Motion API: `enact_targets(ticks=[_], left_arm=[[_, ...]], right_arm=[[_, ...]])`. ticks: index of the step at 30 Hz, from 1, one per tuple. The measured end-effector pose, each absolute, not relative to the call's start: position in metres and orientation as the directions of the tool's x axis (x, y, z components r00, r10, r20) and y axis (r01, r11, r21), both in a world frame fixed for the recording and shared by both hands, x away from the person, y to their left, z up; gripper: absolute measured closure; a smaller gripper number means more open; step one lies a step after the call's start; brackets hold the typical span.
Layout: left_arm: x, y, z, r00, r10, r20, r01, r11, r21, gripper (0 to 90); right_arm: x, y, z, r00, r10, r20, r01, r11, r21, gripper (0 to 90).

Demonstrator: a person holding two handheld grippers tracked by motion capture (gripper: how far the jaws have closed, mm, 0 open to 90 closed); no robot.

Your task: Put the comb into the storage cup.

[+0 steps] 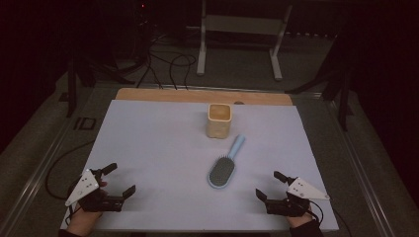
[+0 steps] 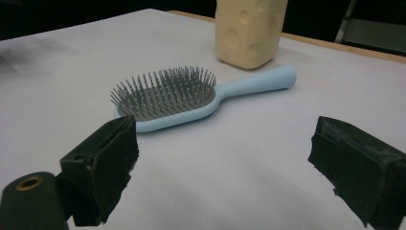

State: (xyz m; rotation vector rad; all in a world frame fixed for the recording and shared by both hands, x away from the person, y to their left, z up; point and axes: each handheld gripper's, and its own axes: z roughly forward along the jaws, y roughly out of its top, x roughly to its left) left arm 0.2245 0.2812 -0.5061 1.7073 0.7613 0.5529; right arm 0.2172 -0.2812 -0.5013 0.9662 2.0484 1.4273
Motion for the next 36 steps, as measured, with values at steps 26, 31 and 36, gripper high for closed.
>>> enact_targets(ticks=[26,31,36], left_arm=[[0.224,0.283,-0.506,0.677,0.736,-0.027,0.204,-0.153,0.967,0.0],[0.224,0.283,-0.506,0.676,0.736,-0.025,0.202,-0.152,0.968,0.0],[0.225,0.282,-0.506,0.680,0.733,-0.028,0.205,-0.154,0.967,0.0]], right_arm=[[0.213,-0.268,-0.494,-0.698,0.716,0.014,0.306,0.280,0.910,9.0],[0.211,-0.262,-0.485,-0.718,0.696,-0.004,0.298,0.313,0.902,9.0],[0.211,-0.255,-0.474,-0.748,0.664,-0.011,0.284,0.335,0.899,9.0]])
